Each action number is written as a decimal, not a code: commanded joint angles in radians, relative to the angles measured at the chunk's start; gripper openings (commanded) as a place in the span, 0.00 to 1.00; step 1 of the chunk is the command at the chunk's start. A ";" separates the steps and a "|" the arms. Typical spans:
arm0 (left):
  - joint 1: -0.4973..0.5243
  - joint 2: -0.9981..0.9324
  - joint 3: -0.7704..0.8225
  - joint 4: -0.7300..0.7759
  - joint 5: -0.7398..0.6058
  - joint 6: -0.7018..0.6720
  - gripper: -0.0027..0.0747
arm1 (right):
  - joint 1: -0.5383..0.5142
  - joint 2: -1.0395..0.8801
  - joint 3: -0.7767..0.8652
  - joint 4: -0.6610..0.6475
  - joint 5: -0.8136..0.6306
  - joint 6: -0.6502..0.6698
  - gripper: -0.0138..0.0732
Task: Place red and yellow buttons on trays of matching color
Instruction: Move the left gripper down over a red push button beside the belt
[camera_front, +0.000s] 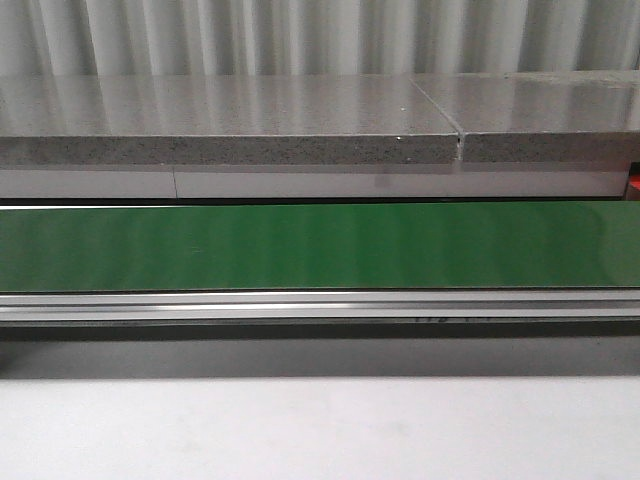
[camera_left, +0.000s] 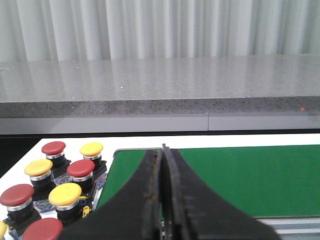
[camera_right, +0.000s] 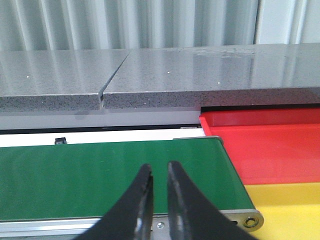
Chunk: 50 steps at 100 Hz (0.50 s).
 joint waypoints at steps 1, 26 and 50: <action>0.002 -0.030 0.060 -0.008 -0.078 -0.011 0.01 | -0.004 -0.019 -0.019 -0.002 -0.074 -0.006 0.27; 0.002 -0.030 0.060 -0.008 -0.078 -0.011 0.01 | -0.004 -0.019 -0.019 -0.002 -0.074 -0.006 0.27; 0.002 -0.030 0.044 -0.009 -0.083 -0.011 0.01 | -0.004 -0.019 -0.019 -0.002 -0.074 -0.006 0.27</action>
